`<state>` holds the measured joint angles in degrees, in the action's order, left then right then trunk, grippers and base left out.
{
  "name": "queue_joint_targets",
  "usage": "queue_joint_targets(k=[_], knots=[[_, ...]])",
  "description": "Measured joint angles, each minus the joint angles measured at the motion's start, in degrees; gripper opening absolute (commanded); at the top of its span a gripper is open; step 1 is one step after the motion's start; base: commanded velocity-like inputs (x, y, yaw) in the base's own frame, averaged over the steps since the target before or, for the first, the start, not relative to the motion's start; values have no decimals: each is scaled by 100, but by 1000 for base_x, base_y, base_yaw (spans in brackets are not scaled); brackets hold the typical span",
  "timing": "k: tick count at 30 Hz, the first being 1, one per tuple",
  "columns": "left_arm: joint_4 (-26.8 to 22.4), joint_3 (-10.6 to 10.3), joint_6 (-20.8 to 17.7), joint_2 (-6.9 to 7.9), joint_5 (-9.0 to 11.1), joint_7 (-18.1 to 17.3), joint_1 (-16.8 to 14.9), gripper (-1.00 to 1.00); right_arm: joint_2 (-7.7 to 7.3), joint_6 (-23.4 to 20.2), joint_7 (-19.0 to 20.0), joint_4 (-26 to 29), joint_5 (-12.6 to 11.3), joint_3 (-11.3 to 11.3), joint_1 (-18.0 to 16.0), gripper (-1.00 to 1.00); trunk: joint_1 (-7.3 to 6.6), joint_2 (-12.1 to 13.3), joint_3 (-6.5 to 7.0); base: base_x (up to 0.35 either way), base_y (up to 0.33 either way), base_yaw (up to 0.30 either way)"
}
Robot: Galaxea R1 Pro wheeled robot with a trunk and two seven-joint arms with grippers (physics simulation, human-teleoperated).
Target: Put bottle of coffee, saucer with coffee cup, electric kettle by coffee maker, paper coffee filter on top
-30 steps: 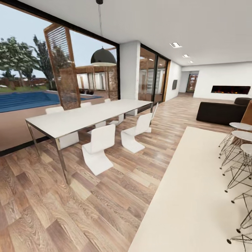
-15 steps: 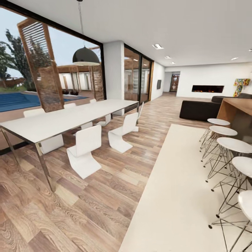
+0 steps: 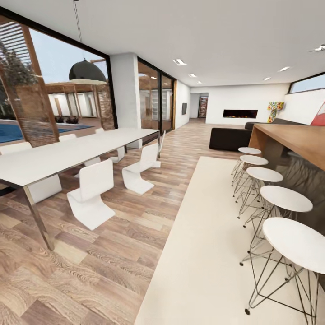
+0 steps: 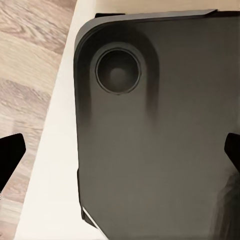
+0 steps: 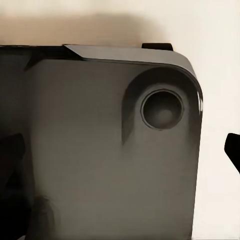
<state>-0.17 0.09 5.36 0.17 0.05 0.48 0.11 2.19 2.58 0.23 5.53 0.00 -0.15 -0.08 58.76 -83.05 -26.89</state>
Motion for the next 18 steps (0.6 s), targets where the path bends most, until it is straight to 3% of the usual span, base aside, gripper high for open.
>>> queue_joint_targets(k=[4,10,13,18], knots=[[-3,-7,5,-4,-14,0,-1,100,0,0,-2,0,0,0,0,100,-1,0,0,-231,0,-265],[-16,-23,45,15,6,0,-12,100,-14,3,-7,158,0,0,-1,100,-3,0,1,-45,0,-265],[-23,-28,450,27,6,0,-37,100,-55,-2,-25,415,7,-1,-1,100,-3,0,1,-3,0,-265],[-109,-30,777,49,4,1,-131,100,-231,-8,-43,978,8,-10,-1,100,-3,0,2,-1,0,-265]])
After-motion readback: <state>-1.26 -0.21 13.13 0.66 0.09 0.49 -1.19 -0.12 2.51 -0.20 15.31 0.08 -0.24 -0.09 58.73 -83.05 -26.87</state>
